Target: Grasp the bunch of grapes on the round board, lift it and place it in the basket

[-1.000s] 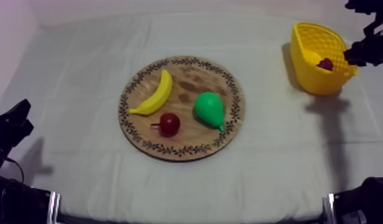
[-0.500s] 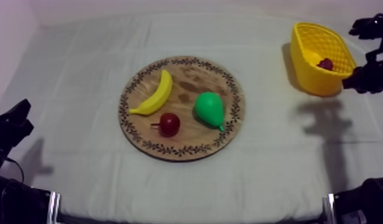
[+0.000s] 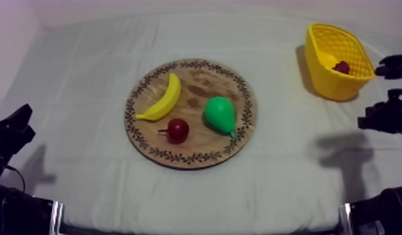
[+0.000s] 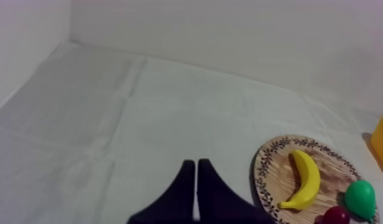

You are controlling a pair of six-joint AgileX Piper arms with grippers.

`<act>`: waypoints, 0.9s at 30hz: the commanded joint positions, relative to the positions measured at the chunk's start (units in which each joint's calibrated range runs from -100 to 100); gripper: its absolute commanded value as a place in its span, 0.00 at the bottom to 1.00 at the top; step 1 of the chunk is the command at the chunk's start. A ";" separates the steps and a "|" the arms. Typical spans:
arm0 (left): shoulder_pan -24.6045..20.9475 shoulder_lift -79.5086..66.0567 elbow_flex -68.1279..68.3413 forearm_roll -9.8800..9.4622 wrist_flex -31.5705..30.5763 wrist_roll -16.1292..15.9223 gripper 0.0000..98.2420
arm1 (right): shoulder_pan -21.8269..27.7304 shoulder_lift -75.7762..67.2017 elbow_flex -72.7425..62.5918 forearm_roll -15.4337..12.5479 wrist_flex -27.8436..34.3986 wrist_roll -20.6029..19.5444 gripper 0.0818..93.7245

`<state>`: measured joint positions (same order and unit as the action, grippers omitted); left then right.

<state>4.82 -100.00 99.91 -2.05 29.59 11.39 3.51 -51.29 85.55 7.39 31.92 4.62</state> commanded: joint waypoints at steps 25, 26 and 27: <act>0.00 0.00 -0.02 -0.02 -0.01 0.01 0.00 | 0.58 -36.14 14.22 -8.41 2.05 4.57 0.01; 0.00 0.00 -0.02 -0.02 -0.01 0.01 0.00 | 0.50 -36.96 14.22 -8.42 2.16 5.28 0.01; 0.00 0.00 -0.02 -0.02 -0.01 0.01 0.00 | 0.36 -37.73 14.22 -8.42 2.27 6.18 0.01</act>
<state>4.82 -100.00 99.91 -2.05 29.59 11.39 4.06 -87.74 99.75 -1.07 34.23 9.39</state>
